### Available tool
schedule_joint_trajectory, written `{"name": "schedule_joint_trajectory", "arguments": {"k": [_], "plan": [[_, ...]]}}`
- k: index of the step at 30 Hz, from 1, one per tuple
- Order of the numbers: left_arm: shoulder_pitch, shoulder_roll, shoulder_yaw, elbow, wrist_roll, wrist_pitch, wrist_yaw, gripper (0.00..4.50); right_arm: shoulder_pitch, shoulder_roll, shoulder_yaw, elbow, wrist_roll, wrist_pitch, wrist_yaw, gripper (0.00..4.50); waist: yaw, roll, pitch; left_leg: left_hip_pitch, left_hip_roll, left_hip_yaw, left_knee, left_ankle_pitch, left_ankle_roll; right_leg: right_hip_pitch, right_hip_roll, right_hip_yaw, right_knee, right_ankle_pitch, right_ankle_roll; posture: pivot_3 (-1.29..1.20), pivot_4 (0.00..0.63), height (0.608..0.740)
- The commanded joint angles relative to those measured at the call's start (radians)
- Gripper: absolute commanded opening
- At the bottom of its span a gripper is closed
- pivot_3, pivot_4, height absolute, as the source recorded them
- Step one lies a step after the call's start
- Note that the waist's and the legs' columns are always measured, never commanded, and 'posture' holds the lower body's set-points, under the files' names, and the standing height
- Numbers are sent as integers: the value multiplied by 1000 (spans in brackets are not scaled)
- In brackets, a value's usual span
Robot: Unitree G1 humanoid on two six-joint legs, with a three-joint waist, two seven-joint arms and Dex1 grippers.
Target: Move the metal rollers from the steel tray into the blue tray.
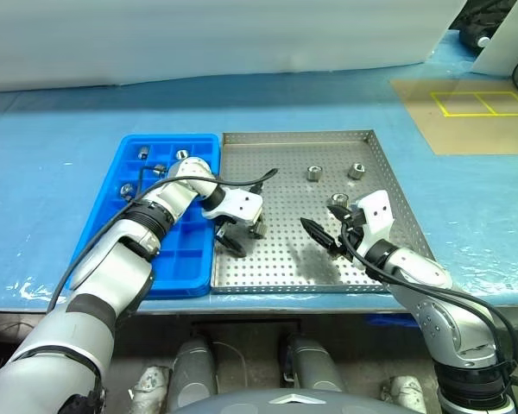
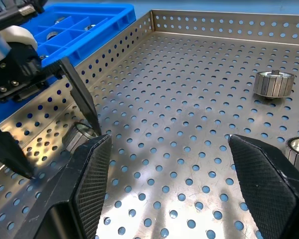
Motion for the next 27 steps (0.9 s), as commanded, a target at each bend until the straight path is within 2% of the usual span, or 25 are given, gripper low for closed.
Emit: {"name": "schedule_joint_trajectory", "arguments": {"k": [1, 10, 16, 21, 24, 27], "plan": [[1, -8, 11, 42, 44, 13, 59, 4462, -12, -7, -10, -40, 1, -17, -2, 3851, -1, 0, 0, 0, 0, 0, 0, 0, 0, 0, 0, 0, 0, 0, 0, -498, 150, 740], [-11, -53, 50, 102, 75, 15, 187, 4462, -6, -17, 8, -42, -10, -17, 4, 3851, 4, 1, -1, 2, 0, 0, 0, 0, 0, 3, -1, 0, -2, 1, 1, -495, 150, 740], [-5, -47, 60, 101, 66, -20, 136, 4462, -12, -20, 2, -39, -9, -17, 6, 3851, 4, 1, -1, 2, -2, 0, 1, 0, 0, 6, -2, 1, -6, 1, 4, -494, 150, 740], [4, -37, 49, 88, 77, -8, 95, 2904, -10, -19, 9, -38, -14, -19, 6, 3851, 0, 1, -1, 1, -1, 0, 0, -1, 2, 4, -2, 2, -7, 2, 4, -495, 150, 740], [7, -37, 54, 84, 69, -19, 75, 2904, -11, -17, 10, -38, -17, -19, 6, 3851, 1, 2, -1, 1, 0, 0, -4, -1, 2, 3, -1, 2, -9, 2, 4, -497, 150, 740], [10, -31, 55, 79, 75, -10, 71, 2330, -10, -20, 7, -38, -16, -19, 6, 3851, 0, 2, -1, 1, 0, 0, -6, -1, 2, 1, -1, 2, -9, 2, 4, -497, 150, 740]]}}
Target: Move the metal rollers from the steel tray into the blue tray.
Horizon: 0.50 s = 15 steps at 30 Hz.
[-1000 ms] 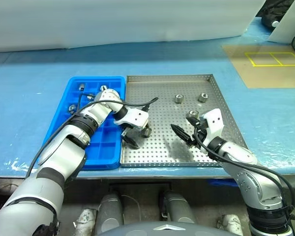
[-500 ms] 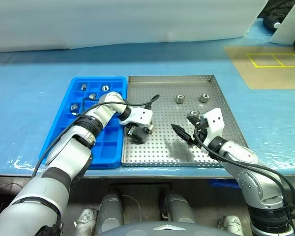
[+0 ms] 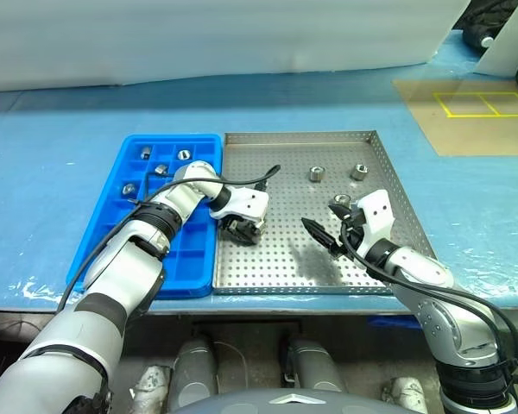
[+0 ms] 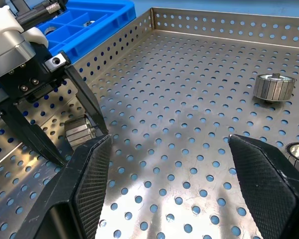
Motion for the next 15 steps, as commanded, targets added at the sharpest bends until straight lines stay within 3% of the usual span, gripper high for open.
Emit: {"name": "schedule_joint_trajectory", "arguments": {"k": [1, 4, 7, 15], "plan": [[18, 11, -5, 6, 34, 28, 10, 2067, -7, -5, -6, -37, 1, -19, 3, 3851, 0, 0, 0, 0, 0, 0, 0, 0, 0, 0, 0, 0, 0, 0, 0, -497, 150, 740], [26, 17, -1, -6, 16, -12, -33, 2067, -9, -7, -4, -37, 0, -19, 5, 3851, 0, 0, 0, 0, 0, 0, 0, 0, 0, 0, 0, 1, 0, 0, 0, -497, 150, 740], [26, 15, 9, -6, 19, 1, -12, 1327, -16, -8, -5, -33, 1, -18, 8, 3851, -2, 0, 0, 1, 0, 0, -1, 0, 0, -1, 0, 2, 0, 0, 0, -491, 150, 740], [26, 31, 103, -102, -154, 17, -203, 1327, -45, -27, 6, -51, 48, 9, 67, 3851, -1, -1, 1, -1, 0, 1, -4, 0, 0, -6, 0, 5, 0, 0, 0, -462, 150, 740]]}}
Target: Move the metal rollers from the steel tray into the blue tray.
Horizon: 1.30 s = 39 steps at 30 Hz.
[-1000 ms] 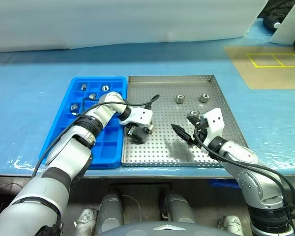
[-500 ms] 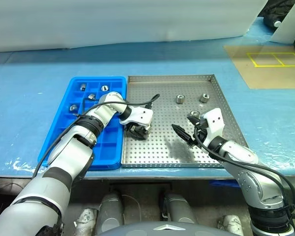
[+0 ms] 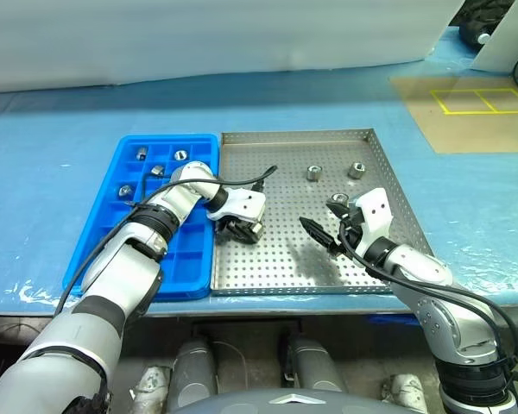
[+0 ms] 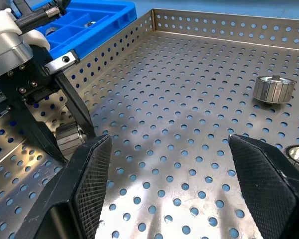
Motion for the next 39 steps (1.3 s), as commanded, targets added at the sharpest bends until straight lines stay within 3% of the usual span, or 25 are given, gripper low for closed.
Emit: {"name": "schedule_joint_trajectory", "arguments": {"k": [1, 6, 14, 20, 26, 34, 39], "plan": [[-13, 40, 55, -88, -116, 22, -118, 1327, -33, -20, 7, -57, 53, 13, 50, 3851, 1, -1, 0, -1, 0, 0, -1, 0, 0, -1, 0, 0, 0, 0, 0, -458, 150, 740], [-7, 173, -11, -255, -344, 123, -130, 1327, -86, -83, 34, -48, 85, 28, 145, 3851, 4, 0, 1, -3, 0, 1, -4, 1, -2, -5, 1, 0, 1, 0, 0, -404, 150, 740], [-26, 343, -11, -297, -390, 167, -130, 1327, -288, -151, 106, 69, 127, 5, 355, 3851, 12, 0, 1, -2, 0, 1, -4, 2, -3, -5, 1, 0, 2, 0, -1, -258, 150, 740], [75, 481, 113, -460, -401, 283, -119, 1327, -508, -81, 246, 264, 98, -79, 540, 3851, 26, 0, 1, -3, 1, 1, -4, 5, -8, -9, 1, 0, 7, 0, -2, -63, 150, 740], [235, 585, 244, -660, -411, 432, -36, 1327, -641, 11, 327, 452, 39, -188, 649, 3851, 77, 0, 1, -10, 1, -1, -5, 7, -12, -16, 1, -8, 16, -4, -8, 88, 150, 740], [532, 685, 449, -848, -451, 547, 98, 1327, -713, 110, 367, 605, -19, -276, 729, 3851, 128, -1, 1, -17, 2, -4, -4, 10, -16, -19, 1, -15, 18, -5, -9, 171, 150, 740], [674, 705, 515, -926, -472, 599, 132, 1327, -719, 126, 361, 635, -42, -289, 747, 3851, 145, -1, 1, -18, 2, -4, -3, 10, -16, -19, 0, -15, 18, -5, -9, 172, 150, 740]]}}
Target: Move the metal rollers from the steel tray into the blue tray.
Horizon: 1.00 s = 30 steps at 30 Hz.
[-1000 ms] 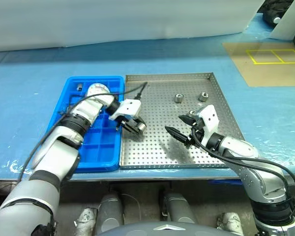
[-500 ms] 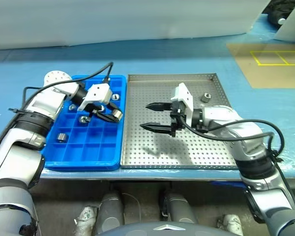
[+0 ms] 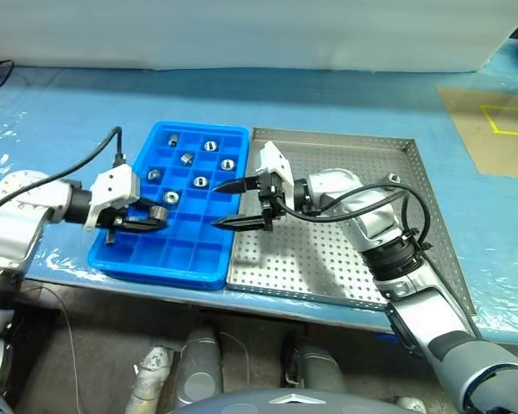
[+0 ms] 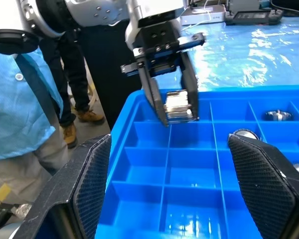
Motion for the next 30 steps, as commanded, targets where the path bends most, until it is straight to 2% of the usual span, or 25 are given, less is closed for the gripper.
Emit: {"name": "schedule_joint_trajectory", "arguments": {"k": [1, 7, 13, 19, 24, 28, 29, 30], "plan": [[65, 30, 64, -78, -36, 30, 13, 1327, -21, 3, -11, -6, -7, -20, 18, 3851, 3, 0, 0, 0, 0, 0, 0, 0, 0, 0, 0, 0, 0, 0, 0, 171, 150, 740], [128, 40, 38, -62, 7, 11, 9, 1327, -8, -10, -19, -9, -31, -22, 15, 3851, 3, 0, 0, 1, 0, 0, 0, 1, -2, 0, 1, 0, 0, 0, 0, 153, 150, 740], [110, 58, -12, 7, 80, -33, -11, 1327, 0, -15, -26, -13, -46, -23, 0, 3851, 2, -1, -1, 1, 0, 0, 0, 2, -3, 0, 1, 0, 1, 0, 0, 138, 150, 740], [57, 35, -31, 52, 79, -35, -34, 1327, 4, -16, -33, -18, -50, -21, -14, 3851, 1, -1, -1, 1, 0, 0, 0, 2, -4, 0, 2, 0, 1, 0, 0, 132, 150, 740], [31, 30, -47, 65, 95, -54, -33, 2898, 9, -20, -31, -18, -61, -30, -24, 3851, 1, -1, -1, 1, 0, 0, 0, 2, -4, 0, 2, 0, 1, 0, 0, 120, 150, 740], [1, -10, -43, 89, 148, -103, 61, 4193, 13, -22, -33, -18, -63, -31, -27, 3851, 1, -1, -1, 1, 0, -1, 1, 2, -4, 0, 2, 1, 2, 0, 0, 108, 150, 740], [-12, -15, -46, 95, 142, -101, 51, 4445, 15, -23, -35, -21, -63, -29, -28, 3851, 0, -1, -1, 1, 0, -1, 1, 2, -4, 0, 2, 1, 2, 0, 0, 108, 150, 740], [-32, -33, -38, 86, 117, -80, 50, 4445, 20, -27, -36, -27, -64, -28, -31, 3851, 0, -2, -1, 1, 0, -1, 1, 2, -4, 0, 2, 1, 2, 0, 0, 108, 150, 740]]}}
